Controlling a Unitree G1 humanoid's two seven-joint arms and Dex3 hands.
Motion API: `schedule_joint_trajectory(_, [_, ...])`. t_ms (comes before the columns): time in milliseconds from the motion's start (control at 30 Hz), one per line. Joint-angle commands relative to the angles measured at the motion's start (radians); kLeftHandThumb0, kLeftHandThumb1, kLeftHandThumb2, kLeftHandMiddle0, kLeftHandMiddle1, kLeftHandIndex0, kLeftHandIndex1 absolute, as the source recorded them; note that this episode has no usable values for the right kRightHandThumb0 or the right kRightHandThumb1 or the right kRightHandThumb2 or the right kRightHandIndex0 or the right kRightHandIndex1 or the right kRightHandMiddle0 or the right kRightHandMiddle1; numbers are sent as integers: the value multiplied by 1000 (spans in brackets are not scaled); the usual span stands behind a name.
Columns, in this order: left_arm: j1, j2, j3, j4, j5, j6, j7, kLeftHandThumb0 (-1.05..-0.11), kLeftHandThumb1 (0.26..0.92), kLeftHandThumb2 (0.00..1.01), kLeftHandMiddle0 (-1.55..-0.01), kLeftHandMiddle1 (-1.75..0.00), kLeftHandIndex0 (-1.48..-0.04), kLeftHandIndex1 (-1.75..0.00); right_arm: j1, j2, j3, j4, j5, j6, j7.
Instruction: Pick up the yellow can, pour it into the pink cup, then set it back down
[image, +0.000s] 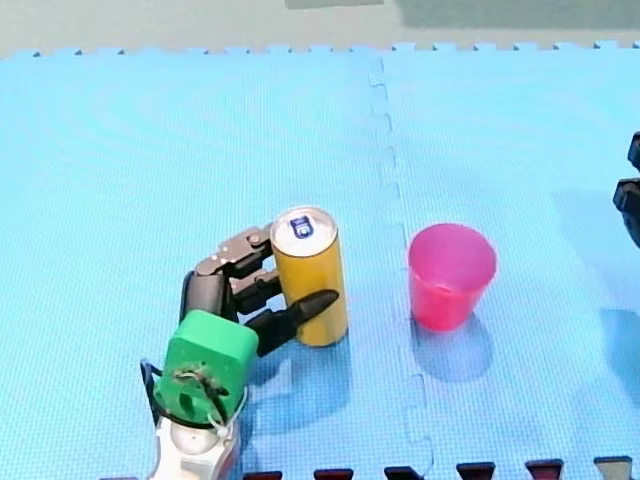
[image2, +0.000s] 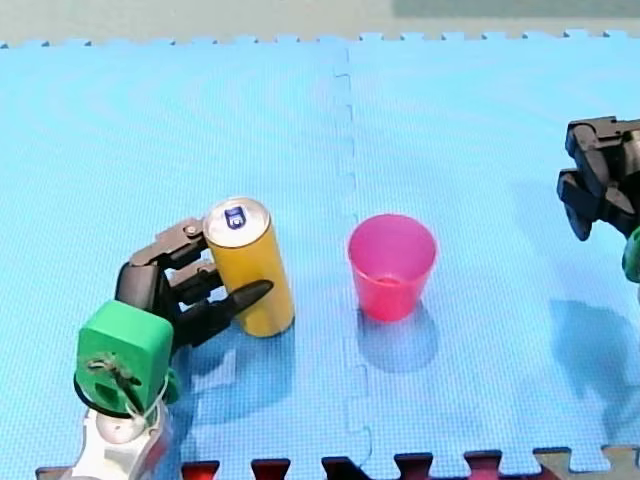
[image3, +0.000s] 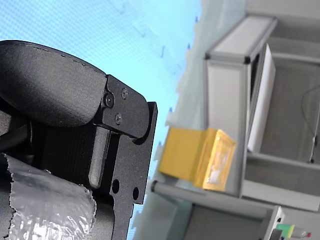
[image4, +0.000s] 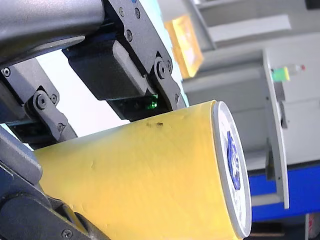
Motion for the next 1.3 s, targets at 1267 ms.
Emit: schedule_joint_trajectory(1267, [13, 90, -168, -71, 145, 126, 163, -1048, 845, 17, -334, 0, -253, 0, -2, -4, 0, -1, 2, 2, -6])
